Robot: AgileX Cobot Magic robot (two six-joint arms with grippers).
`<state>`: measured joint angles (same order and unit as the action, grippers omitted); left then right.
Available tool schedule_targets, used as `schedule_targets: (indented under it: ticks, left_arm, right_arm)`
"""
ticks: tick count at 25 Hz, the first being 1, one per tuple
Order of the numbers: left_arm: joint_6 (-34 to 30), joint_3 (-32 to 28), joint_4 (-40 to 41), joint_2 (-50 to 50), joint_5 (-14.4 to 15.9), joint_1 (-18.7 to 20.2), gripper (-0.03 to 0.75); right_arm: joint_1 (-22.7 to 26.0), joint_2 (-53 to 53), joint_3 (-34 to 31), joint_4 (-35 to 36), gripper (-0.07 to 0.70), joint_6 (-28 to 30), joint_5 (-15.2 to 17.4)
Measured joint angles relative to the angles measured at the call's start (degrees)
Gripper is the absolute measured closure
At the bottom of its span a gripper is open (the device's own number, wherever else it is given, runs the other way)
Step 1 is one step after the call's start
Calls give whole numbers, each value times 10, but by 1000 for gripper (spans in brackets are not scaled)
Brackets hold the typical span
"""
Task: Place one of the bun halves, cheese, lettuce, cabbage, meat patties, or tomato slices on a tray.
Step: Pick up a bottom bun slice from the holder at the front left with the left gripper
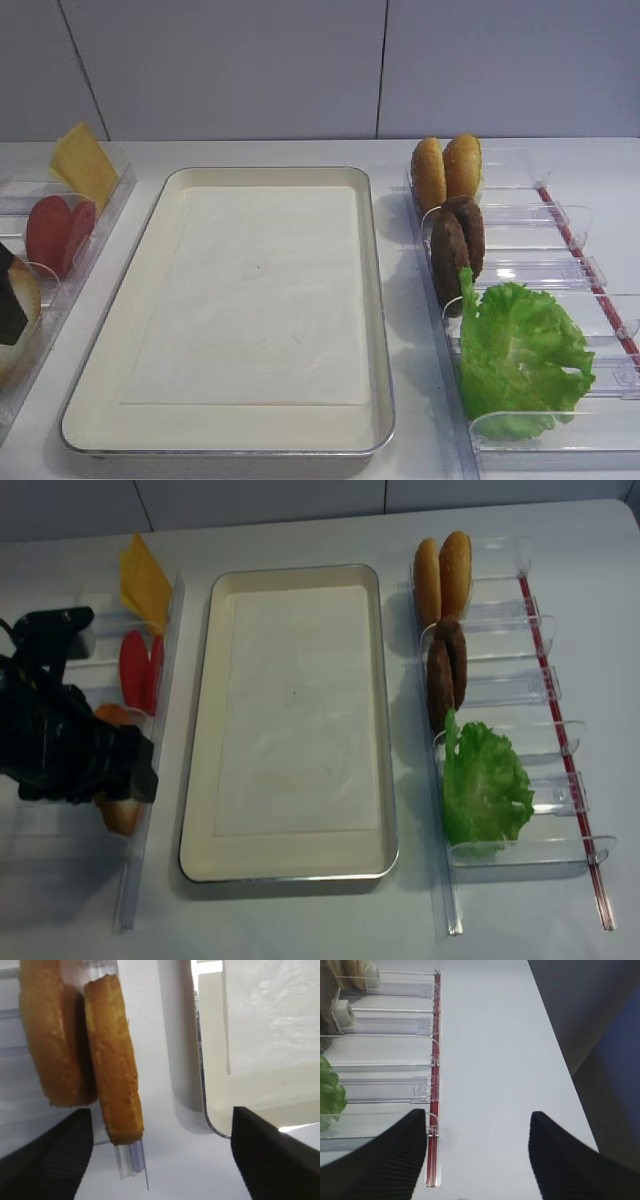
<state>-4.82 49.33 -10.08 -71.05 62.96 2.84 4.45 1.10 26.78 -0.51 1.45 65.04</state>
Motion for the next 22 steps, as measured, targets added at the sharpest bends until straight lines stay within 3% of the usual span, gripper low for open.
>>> schedule_targets:
  ticks: [5,8,13,18,22]
  left_arm:
    - [-1,0,-2,-3,-14,0,205]
    - [-1,0,-2,-8,-14,0,253]
    - [-1,5,2,-22,-14,0,363]
    - [3,5,23,-25,-16,0,536]
    - [16,6,38,-26,-16,0,582]
  right_arm:
    - [0,0,0,0,199,0,0]
    - [0,0,0,0,199,0,0]
    - [0,0,0,0,199,-1,0]
    - [0,0,0,0,200,-2,0]
    - [0,0,0,0,199,-2,0]
